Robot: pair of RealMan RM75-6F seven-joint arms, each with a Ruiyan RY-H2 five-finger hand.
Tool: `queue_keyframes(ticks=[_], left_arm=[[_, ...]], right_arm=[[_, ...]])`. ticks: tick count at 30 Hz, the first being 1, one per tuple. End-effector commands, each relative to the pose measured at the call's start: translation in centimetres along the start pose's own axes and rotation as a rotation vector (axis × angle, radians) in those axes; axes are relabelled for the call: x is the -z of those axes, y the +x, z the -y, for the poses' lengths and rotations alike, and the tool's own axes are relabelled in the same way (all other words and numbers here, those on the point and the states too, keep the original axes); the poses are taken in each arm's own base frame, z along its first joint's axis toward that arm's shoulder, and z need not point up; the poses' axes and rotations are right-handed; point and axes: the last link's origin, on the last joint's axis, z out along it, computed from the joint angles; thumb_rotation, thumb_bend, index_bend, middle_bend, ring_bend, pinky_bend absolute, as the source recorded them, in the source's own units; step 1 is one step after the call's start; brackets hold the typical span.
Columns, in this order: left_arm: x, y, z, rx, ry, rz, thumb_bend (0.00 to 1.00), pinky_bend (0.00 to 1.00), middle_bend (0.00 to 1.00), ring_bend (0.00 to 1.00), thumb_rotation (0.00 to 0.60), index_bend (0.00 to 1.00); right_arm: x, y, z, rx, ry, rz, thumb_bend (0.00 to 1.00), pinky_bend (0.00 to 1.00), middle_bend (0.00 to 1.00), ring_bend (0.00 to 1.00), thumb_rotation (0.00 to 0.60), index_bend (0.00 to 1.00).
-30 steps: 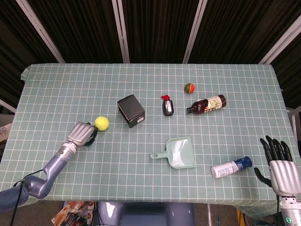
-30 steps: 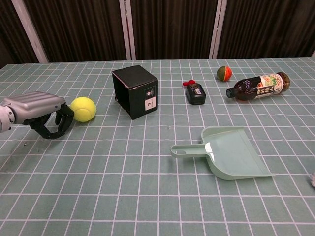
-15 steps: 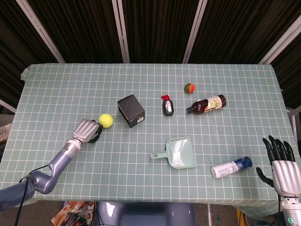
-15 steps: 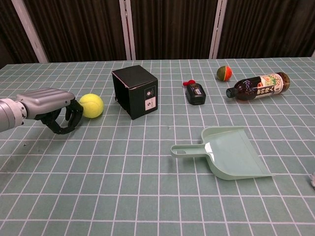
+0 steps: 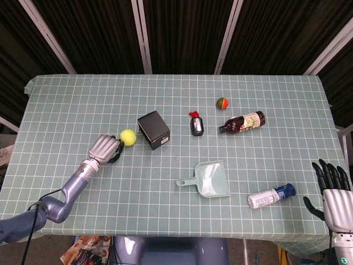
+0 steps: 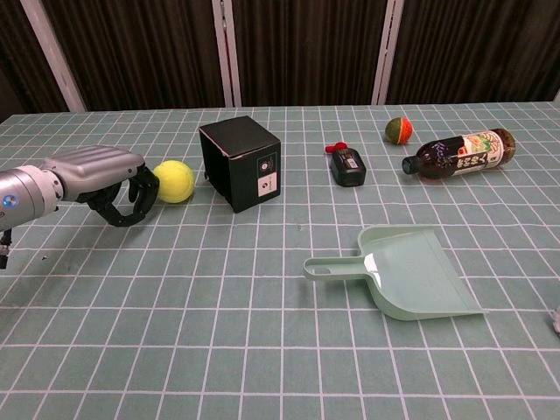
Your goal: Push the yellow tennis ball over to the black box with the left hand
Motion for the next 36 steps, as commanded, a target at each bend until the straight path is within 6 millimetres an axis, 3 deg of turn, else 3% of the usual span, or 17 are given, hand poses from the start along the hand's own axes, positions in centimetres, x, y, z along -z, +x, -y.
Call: queue_keyframes(ticks=[1,13,21,36], left_arm=[[-0.3,-0.2,-0.1,-0.008,0.006,0.007,0.38,0.52,0.52,0.4,0.6,0.54],[-1.2,-0.3,-0.6,0.001,0.024,-0.001,0.38,0.48,0.48,0.36,0.6,0.49],[-0.3,0.0,-0.7,0.014,-0.018,-0.014,0.38,0.48,0.48,0.36,0.6,0.49],[1.8,2.7,2.8,0.012,0.071,-0.043,0.38,0.48,0.53,0.38,0.6,0.5]], right_arm=[[0.0,0.0,0.0,0.001,0.002,0.0,0.31,0.0,0.0,0.0,0.6,0.0],[0.0,0.0,0.0,0.0,0.0,0.0,0.31,0.0,0.0,0.0,0.6,0.0],[0.0,0.0,0.0,0.002,-0.001,0.0,0.31,0.0,0.0,0.0,0.6,0.0],[-0.1,-0.2,0.2,0.011,-0.008,-0.001,0.31,0.0,0.0,0.0,0.6,0.0]])
